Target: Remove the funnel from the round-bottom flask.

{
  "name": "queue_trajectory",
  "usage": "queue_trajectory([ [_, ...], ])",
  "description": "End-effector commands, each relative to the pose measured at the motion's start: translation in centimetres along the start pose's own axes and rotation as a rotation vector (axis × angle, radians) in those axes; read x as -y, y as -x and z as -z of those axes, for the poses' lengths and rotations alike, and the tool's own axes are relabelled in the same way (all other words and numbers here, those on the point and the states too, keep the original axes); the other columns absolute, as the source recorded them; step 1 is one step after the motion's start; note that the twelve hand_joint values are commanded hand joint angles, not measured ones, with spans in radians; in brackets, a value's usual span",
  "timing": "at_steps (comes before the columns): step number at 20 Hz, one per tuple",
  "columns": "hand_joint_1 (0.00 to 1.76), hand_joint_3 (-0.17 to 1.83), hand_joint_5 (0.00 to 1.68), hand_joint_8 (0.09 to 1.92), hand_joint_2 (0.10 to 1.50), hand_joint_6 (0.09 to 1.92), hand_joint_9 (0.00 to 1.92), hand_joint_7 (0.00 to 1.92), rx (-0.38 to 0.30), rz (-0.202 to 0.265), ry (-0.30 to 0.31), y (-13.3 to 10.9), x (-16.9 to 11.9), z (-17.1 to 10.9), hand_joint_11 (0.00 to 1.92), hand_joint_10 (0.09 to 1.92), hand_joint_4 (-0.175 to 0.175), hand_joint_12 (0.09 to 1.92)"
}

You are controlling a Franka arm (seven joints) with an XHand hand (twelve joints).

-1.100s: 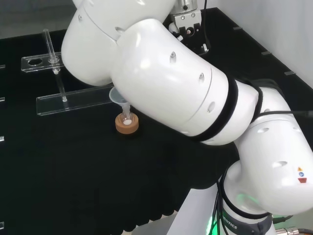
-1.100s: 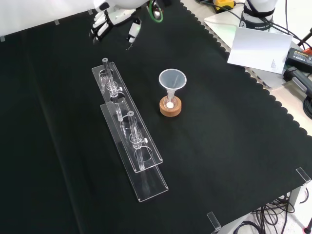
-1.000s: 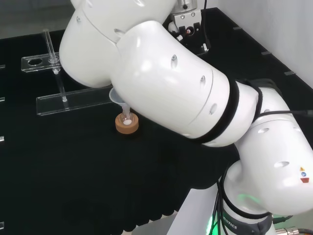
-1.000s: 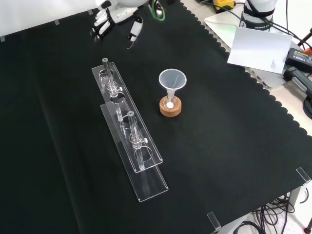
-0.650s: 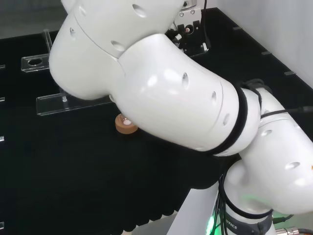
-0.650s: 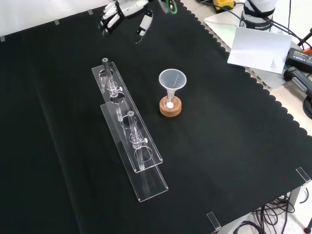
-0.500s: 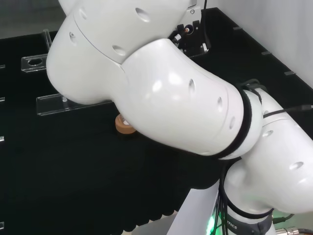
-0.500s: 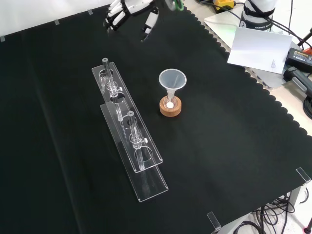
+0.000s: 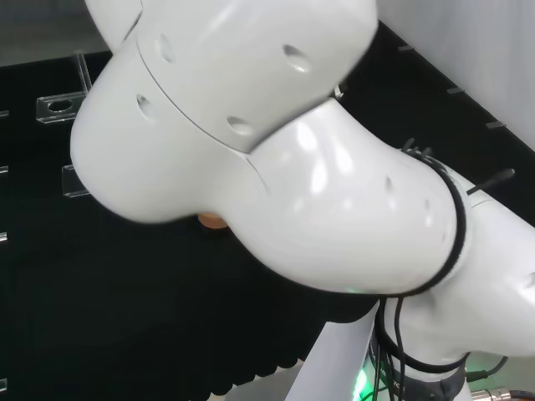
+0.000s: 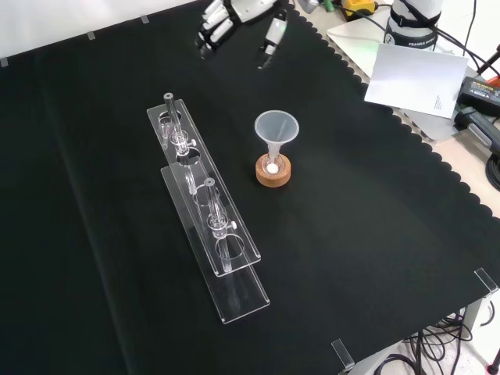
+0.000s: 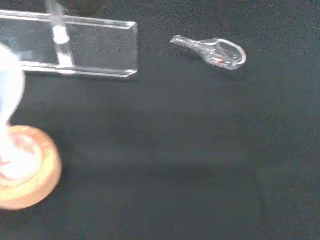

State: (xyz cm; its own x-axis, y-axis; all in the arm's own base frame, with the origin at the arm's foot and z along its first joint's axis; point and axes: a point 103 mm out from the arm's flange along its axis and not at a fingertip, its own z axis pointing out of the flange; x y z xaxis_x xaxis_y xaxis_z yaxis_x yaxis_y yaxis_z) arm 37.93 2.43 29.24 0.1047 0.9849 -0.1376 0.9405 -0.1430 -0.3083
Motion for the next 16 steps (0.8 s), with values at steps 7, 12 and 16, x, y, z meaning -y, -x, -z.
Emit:
queue_trajectory([
  [7, 0.72, -0.17, 0.21, 0.61, 0.91, 0.09, 0.28, 0.00, -0.009, 0.105, -0.056, -7.3, 6.5, -0.1, 0.34, 0.72, -0.061, 1.42],
  [12, 0.71, -0.17, 0.18, 0.50, 0.90, 0.09, 0.21, 0.00, 0.014, 0.127, -0.068, -8.3, 6.9, -0.7, 0.35, 0.75, -0.068, 1.43],
  [16, 0.71, -0.17, 0.12, 0.34, 0.89, 0.09, 0.12, 0.00, 0.041, 0.144, -0.084, -9.3, 6.8, -1.3, 0.34, 0.80, -0.073, 1.45],
])
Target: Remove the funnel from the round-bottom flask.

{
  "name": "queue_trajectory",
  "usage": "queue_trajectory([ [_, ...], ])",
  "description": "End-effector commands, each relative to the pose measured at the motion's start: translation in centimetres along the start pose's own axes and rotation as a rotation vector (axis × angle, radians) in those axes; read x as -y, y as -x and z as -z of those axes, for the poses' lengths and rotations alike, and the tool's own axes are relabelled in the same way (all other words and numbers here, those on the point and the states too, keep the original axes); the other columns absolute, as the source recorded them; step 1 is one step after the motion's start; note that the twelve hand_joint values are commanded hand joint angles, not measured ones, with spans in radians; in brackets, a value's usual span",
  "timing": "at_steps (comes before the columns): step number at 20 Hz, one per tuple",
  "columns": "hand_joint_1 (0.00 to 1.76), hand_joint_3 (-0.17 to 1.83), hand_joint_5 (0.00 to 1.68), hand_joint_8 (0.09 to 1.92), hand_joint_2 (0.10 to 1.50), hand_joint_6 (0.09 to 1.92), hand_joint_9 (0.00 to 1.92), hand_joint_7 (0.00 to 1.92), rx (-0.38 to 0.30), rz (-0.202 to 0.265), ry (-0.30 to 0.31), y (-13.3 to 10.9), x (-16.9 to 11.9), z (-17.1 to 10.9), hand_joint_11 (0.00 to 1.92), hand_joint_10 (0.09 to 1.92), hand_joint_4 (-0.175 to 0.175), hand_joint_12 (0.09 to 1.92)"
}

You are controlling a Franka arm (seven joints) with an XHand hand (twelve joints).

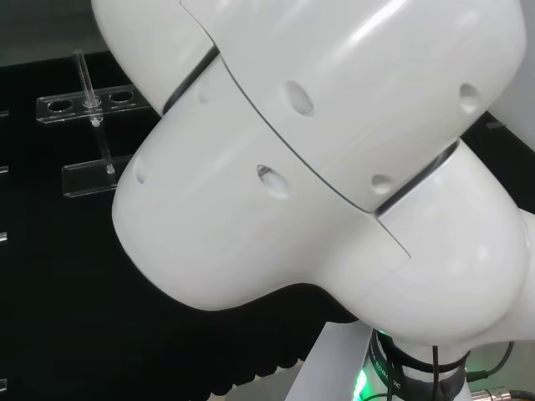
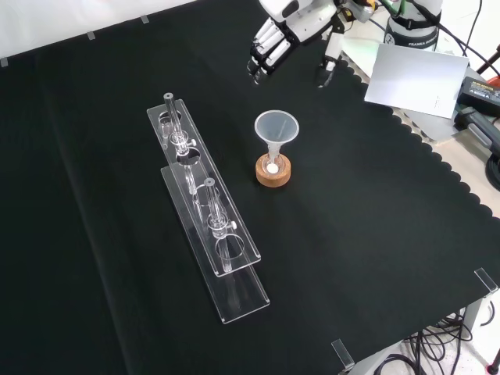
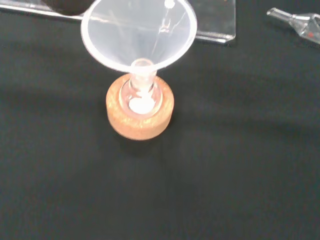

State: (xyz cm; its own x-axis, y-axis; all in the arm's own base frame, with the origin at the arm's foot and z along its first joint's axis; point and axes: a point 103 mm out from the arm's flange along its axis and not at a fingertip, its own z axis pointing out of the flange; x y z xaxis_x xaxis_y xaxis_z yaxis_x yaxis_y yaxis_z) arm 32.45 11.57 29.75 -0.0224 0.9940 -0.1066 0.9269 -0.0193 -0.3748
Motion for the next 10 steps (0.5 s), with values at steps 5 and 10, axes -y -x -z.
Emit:
queue_trajectory([
  [5, 0.70, -0.17, 0.03, 0.09, 0.87, 0.09, 0.02, 0.00, 0.048, 0.030, -0.054, -2.0, -1.0, -1.6, 0.32, 0.85, -0.079, 1.48],
  [10, 0.70, -0.17, 0.00, 0.09, 0.85, 0.09, 0.00, 0.00, 0.082, 0.037, -0.065, -2.4, -2.1, -2.4, 0.29, 0.72, -0.080, 1.50],
])
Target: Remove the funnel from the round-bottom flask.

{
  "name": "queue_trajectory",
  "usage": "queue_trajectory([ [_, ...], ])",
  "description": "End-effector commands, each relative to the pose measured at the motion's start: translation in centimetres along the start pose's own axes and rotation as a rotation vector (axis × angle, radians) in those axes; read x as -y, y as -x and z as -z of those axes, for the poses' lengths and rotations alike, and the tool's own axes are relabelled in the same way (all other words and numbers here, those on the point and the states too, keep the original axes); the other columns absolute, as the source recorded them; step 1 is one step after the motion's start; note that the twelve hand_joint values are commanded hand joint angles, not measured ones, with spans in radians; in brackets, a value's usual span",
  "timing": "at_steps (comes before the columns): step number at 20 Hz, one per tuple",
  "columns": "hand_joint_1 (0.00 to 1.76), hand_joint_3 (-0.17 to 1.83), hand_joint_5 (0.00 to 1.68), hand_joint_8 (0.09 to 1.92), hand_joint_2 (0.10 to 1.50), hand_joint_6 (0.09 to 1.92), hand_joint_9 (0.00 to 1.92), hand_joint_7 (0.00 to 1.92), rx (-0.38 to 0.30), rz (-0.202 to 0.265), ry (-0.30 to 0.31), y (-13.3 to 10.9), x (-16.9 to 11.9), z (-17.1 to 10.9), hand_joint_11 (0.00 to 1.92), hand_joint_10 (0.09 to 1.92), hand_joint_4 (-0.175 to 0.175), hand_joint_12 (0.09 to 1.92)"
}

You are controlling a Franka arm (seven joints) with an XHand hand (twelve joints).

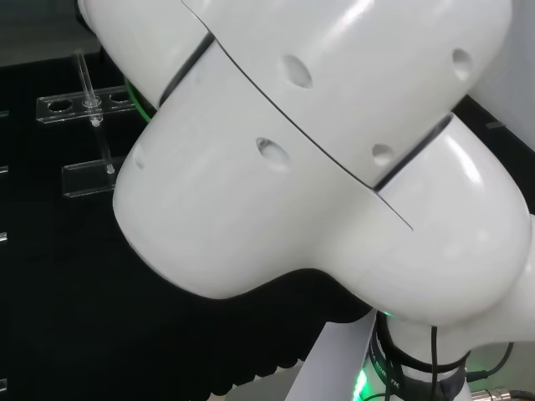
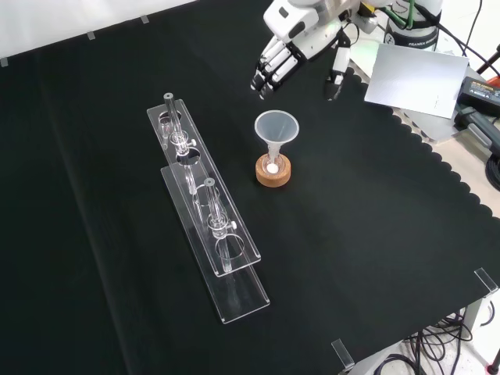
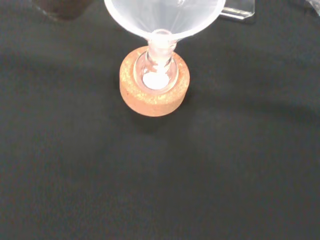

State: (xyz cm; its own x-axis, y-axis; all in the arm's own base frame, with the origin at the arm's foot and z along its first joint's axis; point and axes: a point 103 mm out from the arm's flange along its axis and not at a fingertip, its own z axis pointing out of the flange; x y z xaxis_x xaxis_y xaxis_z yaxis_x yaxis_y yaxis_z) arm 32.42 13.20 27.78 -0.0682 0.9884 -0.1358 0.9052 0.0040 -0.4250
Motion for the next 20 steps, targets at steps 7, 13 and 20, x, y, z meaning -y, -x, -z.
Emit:
queue_trajectory([
  [7, 0.71, -0.17, 0.00, 0.09, 0.84, 0.09, 0.00, 0.00, 0.043, 0.010, -0.029, -0.4, -3.6, -2.2, 0.28, 0.68, -0.080, 1.50],
  [13, 0.75, -0.17, 0.00, 0.09, 0.83, 0.09, 0.00, 0.00, 0.045, 0.013, -0.027, -0.1, -4.9, -2.8, 0.28, 0.68, -0.080, 1.51],
  [20, 0.76, -0.17, 0.00, 0.09, 0.83, 0.09, 0.00, 0.00, 0.027, 0.022, -0.041, -0.1, -5.8, -3.5, 0.29, 0.70, -0.079, 1.51],
])
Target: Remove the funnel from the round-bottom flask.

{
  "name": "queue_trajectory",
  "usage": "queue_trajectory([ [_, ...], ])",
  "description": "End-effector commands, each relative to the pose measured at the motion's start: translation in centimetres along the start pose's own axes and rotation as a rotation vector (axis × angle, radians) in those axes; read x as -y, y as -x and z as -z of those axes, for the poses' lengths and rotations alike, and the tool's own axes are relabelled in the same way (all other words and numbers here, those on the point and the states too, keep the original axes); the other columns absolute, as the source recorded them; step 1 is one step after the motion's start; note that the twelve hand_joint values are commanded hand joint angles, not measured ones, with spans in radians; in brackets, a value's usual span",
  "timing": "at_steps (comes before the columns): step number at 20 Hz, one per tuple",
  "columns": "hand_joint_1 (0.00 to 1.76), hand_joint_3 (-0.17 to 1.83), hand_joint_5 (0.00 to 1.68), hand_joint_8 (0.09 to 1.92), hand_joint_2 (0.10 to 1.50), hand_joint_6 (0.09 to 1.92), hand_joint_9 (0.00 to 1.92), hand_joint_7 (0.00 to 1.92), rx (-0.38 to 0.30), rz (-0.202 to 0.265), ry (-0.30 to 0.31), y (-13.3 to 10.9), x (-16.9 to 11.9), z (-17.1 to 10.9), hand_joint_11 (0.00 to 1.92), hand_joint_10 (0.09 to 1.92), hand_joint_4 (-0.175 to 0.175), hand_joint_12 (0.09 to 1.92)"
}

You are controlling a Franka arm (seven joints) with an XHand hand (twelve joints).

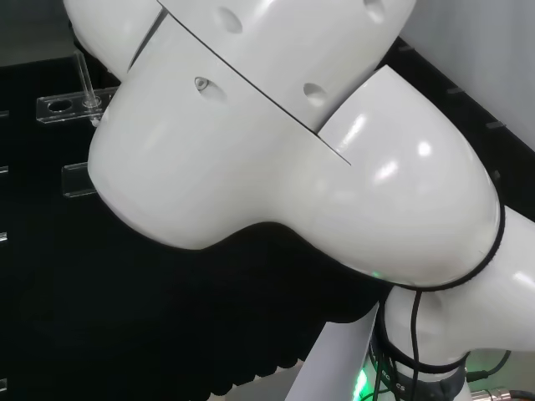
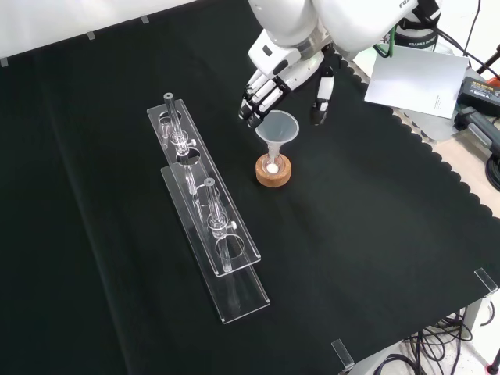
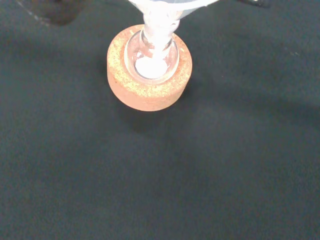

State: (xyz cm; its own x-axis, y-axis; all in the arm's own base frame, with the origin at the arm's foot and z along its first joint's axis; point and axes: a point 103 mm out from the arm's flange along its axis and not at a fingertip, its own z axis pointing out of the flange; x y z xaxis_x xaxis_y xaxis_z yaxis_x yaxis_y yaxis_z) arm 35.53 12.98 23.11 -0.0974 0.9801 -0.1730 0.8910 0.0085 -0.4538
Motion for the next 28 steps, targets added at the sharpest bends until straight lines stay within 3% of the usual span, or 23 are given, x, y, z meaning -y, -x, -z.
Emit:
queue_trajectory([
  [1, 0.76, -0.17, 0.00, 0.09, 0.83, 0.09, 0.00, 0.00, -0.019, 0.014, -0.010, 0.0, -1.2, -0.8, 0.30, 0.71, -0.079, 1.50],
  [19, 0.78, -0.17, 0.00, 0.09, 0.84, 0.09, 0.00, 0.00, -0.020, 0.012, -0.040, 0.1, -3.4, -2.5, 0.31, 0.75, -0.075, 1.49],
  [28, 0.78, -0.17, 0.00, 0.09, 0.85, 0.09, 0.01, 0.02, -0.007, 0.009, -0.055, -0.2, -3.7, -3.1, 0.31, 0.87, -0.068, 1.50],
])
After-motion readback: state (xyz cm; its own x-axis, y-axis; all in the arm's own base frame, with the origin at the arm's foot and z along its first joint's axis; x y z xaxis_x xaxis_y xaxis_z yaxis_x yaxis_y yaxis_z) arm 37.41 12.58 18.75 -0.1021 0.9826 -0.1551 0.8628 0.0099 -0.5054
